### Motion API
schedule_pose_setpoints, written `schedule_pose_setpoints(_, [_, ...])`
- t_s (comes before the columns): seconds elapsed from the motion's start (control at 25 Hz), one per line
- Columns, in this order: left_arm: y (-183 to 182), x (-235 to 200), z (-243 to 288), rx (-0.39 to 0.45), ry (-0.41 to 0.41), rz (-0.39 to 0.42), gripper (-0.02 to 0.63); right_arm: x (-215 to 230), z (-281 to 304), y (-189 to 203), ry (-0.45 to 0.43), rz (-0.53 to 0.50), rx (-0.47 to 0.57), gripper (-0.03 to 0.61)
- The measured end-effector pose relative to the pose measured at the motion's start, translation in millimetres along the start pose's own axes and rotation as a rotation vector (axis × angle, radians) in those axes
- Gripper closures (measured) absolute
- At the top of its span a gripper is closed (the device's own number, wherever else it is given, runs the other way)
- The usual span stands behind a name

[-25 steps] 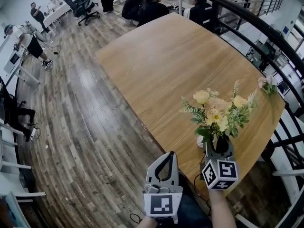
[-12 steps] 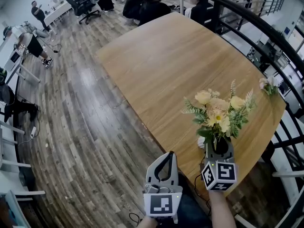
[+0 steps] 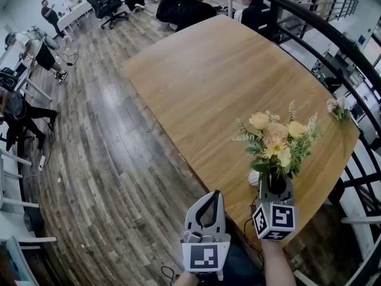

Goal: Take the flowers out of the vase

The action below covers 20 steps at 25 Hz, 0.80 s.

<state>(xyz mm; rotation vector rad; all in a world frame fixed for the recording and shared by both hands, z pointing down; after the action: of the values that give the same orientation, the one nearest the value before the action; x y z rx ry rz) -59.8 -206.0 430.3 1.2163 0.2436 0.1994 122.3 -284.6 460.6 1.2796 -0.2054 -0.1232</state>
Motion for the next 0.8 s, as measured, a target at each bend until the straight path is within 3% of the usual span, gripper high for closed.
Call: schedule_pose_setpoints(0.8, [-13, 2, -7, 0.046, -0.015, 0.002, 0.6, 5, -13, -30, 0.005, 0.013, 0.091, 0.505])
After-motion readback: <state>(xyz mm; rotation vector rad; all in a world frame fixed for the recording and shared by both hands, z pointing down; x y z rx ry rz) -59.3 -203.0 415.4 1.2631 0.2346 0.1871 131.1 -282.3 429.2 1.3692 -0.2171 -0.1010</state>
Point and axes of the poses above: the fingertips, and each gripper's own axes: z forward along the fingers, x to its right, y out of its underside, the point moved 9 cm from there along -z, backward along the fingers
